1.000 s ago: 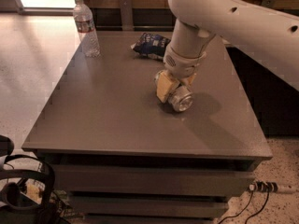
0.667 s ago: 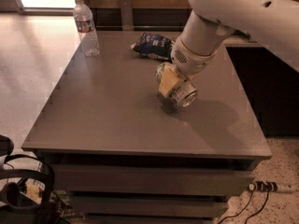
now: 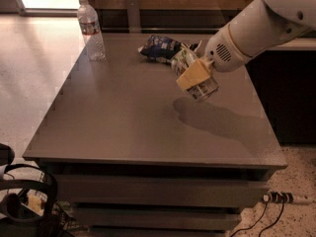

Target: Place 7up can upright

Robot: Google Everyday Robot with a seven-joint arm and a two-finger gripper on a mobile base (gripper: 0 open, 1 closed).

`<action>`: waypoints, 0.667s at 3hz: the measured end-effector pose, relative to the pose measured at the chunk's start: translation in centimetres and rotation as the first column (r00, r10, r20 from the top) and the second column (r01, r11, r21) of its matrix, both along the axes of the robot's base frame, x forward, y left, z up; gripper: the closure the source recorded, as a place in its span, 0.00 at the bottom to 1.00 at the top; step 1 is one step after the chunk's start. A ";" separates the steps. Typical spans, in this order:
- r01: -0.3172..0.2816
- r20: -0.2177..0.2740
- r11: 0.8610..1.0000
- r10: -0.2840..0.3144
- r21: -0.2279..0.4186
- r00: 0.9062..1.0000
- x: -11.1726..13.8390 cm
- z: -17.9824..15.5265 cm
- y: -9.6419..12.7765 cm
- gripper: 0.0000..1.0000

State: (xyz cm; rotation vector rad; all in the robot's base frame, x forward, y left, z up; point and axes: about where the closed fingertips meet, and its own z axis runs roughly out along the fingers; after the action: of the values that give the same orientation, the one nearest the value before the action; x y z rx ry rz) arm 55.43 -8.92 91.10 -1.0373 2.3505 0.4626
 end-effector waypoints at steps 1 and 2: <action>-0.103 0.106 0.980 0.086 0.168 0.991 -0.1 -0.2 0.1 1.00; -0.187 0.271 0.947 0.114 0.262 0.956 -0.1 -1.9 0.5 1.00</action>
Offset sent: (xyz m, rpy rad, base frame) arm -0.0001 0.0010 -0.0275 0.3433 -0.4243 0.2645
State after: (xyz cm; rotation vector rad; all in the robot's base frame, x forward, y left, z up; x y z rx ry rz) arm 55.34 -8.45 89.24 -1.0727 1.9205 0.6640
